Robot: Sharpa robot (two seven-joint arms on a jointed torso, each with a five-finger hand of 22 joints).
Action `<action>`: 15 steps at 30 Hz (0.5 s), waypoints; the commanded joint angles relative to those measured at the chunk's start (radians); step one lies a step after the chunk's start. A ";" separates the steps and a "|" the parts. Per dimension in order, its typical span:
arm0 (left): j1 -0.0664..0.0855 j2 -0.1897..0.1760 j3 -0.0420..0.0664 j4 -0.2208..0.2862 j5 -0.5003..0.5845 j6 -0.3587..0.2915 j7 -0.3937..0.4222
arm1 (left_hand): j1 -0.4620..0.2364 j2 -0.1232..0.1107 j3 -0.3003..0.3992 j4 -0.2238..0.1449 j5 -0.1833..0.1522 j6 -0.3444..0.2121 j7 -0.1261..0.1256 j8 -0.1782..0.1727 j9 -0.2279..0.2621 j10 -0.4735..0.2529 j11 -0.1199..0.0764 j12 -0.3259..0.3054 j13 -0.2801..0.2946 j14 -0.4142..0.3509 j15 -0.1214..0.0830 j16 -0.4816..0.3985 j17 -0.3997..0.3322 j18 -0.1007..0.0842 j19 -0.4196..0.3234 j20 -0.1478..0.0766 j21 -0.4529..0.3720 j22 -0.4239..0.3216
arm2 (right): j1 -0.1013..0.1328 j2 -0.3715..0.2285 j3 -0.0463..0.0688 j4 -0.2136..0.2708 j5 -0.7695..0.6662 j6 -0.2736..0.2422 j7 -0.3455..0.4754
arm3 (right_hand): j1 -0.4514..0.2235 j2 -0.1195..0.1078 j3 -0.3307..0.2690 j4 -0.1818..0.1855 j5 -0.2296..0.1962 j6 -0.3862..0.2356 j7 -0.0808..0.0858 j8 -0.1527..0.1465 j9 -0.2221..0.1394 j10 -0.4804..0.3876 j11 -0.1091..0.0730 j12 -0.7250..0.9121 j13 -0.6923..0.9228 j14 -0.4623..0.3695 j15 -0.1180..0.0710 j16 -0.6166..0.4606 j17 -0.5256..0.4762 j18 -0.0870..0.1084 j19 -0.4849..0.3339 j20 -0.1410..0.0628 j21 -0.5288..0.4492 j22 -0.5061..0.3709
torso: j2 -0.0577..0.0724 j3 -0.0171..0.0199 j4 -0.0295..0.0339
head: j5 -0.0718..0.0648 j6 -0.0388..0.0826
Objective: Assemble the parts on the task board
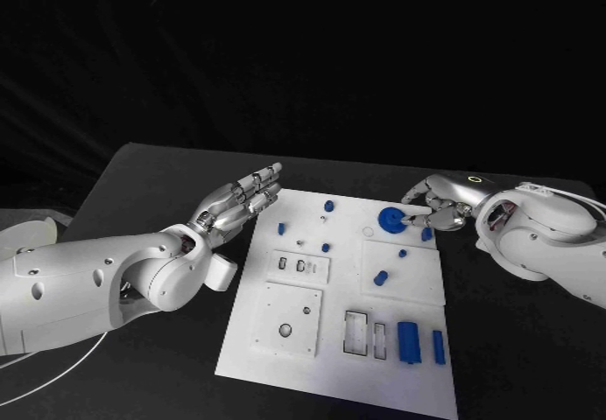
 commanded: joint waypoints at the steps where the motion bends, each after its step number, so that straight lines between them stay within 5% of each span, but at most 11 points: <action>1: 0.000 0.003 0.000 0.000 0.003 0.025 0.006 | 0.010 0.000 0.007 -0.001 0.006 -0.006 0.001 0.002 0.001 0.000 0.007 0.003 0.001 0.000 0.009 -0.002 0.000 0.008 0.000 0.010 -0.001 0.001 | -0.004 0.000 0.000 -0.003 -0.001 0.017 -0.017 | -0.011 0.003 -0.003 0.004 -0.008 -0.006 0.004 -0.003 0.000 0.106 0.004 0.004 0.263 0.108 -0.001 0.003 0.263 -0.014 0.005 0.001 0.000 -0.005 | -0.001 -0.0006 0.0004 | -0.001 -0.002; 15: -0.001 0.004 0.000 -0.004 0.009 0.030 0.005 | 0.009 -0.001 0.007 0.001 0.005 -0.006 0.001 0.001 0.001 0.001 0.010 0.005 0.001 0.001 0.013 -0.001 0.001 0.007 0.000 0.013 0.000 0.001 | -0.013 0.007 0.000 -0.005 -0.013 0.006 -0.012 | 0.032 0.009 0.005 -0.024 -0.014 -0.008 0.000 -0.001 0.001 0.106 0.003 0.004 0.263 0.108 -0.001 0.003 0.263 -0.007 -0.014 0.003 -0.022 -0.021 | 0.001 -0.0010 -0.0006 | 0.001 -0.002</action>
